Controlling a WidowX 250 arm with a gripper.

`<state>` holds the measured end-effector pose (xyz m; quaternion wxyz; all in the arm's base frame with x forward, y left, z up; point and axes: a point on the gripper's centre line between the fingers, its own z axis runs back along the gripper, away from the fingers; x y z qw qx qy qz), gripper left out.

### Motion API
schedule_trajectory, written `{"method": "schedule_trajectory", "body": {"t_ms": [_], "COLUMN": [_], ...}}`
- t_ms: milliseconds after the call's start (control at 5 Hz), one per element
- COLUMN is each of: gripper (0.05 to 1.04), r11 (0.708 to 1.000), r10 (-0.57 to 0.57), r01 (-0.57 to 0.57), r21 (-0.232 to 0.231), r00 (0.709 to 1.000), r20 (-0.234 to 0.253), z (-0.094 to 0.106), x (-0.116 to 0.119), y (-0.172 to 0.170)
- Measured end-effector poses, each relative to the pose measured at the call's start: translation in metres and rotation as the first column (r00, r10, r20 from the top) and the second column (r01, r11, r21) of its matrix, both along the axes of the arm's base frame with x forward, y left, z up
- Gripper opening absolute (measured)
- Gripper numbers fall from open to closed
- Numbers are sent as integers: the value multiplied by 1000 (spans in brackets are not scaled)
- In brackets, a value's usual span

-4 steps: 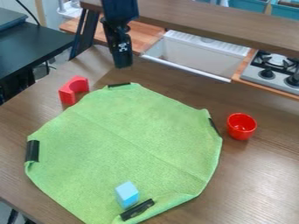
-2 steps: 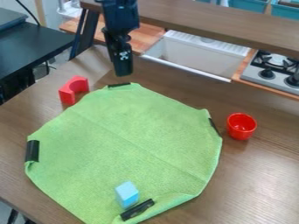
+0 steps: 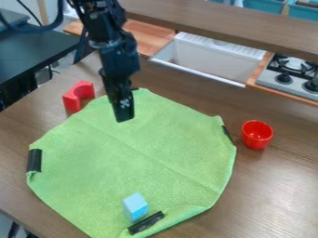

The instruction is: Move the blue cube from the edge of cloth on the table to right

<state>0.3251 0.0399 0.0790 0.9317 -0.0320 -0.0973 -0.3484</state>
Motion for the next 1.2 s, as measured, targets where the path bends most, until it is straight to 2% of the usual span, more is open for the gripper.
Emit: {"method": "schedule_trajectory", "body": {"t_ms": [200, 600, 800, 1200], "gripper": [1000, 1000, 1000, 964], "r11": [999, 999, 997, 994], "r10": [11, -41, -54, -107], "r01": [-13, 43, 56, 107], "r21": [34, -28, -45, 13], "r00": [999, 997, 997, 994], "r20": [51, 65, 47, 7], "z": [-10, -26, -33, -60], "x": [-32, -78, -89, -87], "y": [-28, -58, -62, -80]}}
